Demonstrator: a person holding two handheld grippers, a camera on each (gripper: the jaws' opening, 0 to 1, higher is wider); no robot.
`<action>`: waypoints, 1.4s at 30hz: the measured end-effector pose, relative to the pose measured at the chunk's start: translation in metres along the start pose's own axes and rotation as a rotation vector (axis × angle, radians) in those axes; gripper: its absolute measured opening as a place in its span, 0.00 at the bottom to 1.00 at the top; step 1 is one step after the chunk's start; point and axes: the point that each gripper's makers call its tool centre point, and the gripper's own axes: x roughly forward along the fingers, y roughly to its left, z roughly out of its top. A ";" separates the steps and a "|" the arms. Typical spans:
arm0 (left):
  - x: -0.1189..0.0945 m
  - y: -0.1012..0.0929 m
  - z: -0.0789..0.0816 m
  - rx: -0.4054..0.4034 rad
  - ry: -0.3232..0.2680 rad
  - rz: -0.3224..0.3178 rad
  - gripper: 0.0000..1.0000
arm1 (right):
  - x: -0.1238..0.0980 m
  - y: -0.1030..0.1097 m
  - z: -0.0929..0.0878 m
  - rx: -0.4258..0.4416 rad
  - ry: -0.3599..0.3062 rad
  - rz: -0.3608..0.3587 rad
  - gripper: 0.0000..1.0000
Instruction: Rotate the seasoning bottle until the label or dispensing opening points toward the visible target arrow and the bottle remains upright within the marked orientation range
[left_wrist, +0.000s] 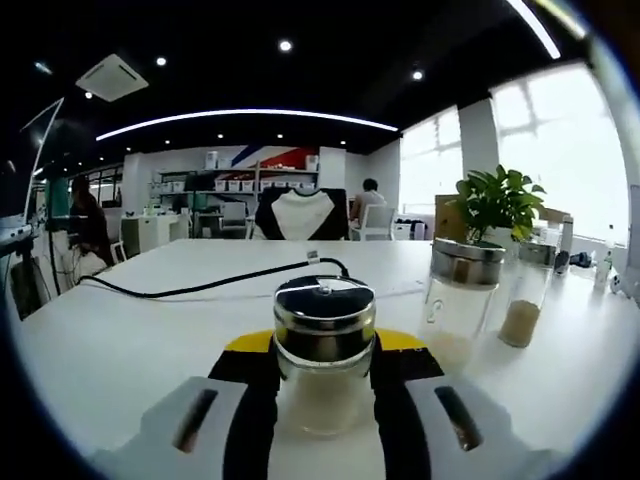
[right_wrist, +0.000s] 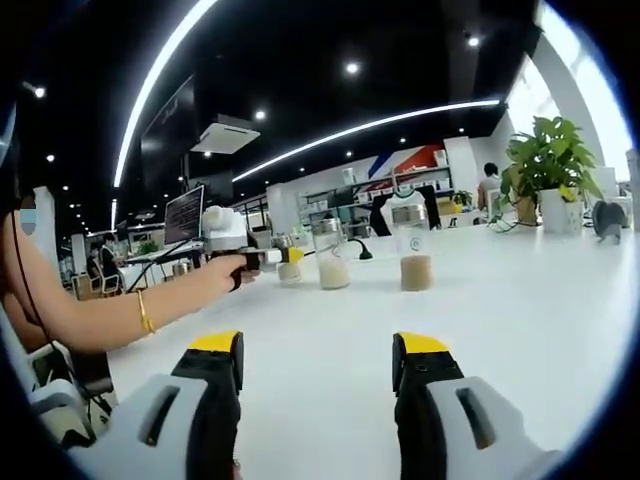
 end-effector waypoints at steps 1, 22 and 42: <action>-0.001 0.000 0.003 0.004 -0.006 0.002 0.37 | 0.000 0.001 0.000 -0.001 0.000 0.002 0.60; -0.030 -0.011 0.035 0.025 -0.022 -0.035 0.37 | -0.004 0.017 0.006 -0.021 -0.013 0.029 0.60; -0.075 -0.047 0.037 0.097 -0.019 -0.174 0.37 | 0.003 0.040 0.008 -0.038 -0.016 0.093 0.58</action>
